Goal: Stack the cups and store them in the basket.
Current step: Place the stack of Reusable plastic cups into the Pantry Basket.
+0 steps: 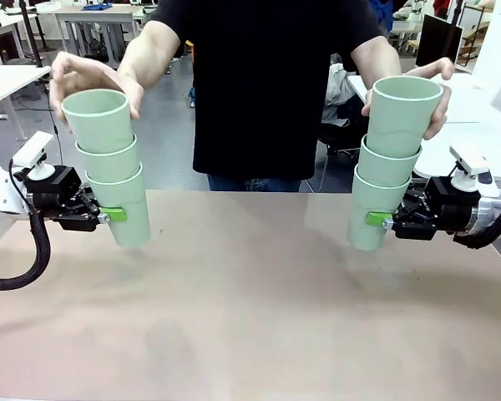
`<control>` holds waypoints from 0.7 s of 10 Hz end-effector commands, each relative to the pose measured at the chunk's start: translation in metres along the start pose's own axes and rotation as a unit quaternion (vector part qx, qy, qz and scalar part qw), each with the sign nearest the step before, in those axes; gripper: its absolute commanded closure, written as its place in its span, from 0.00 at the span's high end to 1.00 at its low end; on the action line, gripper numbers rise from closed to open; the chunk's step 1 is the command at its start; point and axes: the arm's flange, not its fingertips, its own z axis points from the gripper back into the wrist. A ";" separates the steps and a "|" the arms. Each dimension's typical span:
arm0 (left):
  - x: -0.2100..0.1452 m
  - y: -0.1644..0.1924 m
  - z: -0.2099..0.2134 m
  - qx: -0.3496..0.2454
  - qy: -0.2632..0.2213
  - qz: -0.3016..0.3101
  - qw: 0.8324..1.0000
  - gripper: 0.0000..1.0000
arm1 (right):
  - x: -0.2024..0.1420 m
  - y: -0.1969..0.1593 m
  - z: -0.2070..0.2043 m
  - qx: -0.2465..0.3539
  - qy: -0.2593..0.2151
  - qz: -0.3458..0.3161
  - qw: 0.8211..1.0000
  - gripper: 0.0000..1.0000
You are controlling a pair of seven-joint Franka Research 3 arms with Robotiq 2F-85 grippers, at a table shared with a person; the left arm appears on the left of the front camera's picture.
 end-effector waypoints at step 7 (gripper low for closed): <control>0.004 0.001 0.000 0.001 -0.002 -0.006 1.000 0.87 | 0.002 0.000 -0.001 0.000 0.002 0.006 1.000 0.87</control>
